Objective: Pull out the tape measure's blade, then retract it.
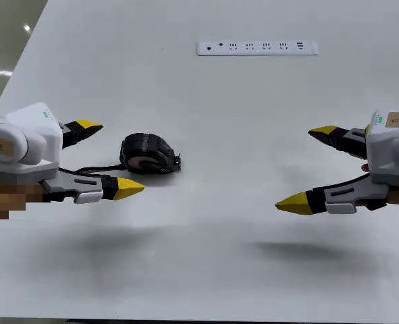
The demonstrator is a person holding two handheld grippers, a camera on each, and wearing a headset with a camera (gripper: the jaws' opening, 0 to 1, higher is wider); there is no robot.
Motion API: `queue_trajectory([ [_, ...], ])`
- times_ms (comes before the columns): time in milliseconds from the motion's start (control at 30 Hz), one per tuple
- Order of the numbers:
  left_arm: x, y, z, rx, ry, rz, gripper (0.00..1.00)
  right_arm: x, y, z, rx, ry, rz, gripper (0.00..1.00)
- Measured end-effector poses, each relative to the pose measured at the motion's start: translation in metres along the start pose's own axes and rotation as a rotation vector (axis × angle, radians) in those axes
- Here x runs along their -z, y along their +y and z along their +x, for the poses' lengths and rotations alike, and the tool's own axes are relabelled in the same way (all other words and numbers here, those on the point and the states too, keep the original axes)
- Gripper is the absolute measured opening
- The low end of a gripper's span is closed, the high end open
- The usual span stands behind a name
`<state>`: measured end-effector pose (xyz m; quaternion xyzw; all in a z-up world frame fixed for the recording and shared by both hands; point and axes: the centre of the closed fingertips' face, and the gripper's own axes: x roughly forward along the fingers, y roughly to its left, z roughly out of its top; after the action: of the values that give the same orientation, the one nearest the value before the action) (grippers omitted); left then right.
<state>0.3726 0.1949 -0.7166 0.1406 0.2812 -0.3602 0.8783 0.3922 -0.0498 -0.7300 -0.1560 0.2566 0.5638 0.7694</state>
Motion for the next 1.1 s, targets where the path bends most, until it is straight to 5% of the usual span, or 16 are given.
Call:
queue_trajectory([
  [533, 0.001, 0.018, 0.008, 0.072, 0.06, 0.082, 0.69, -0.013, -0.006, 0.024, -0.08, 0.018, -0.093, 0.85],
  [1100, 0.011, 0.018, 0.019, 0.142, 0.112, 0.144, 0.58, -0.025, -0.003, 0.059, -0.166, 0.032, -0.213, 0.68],
])
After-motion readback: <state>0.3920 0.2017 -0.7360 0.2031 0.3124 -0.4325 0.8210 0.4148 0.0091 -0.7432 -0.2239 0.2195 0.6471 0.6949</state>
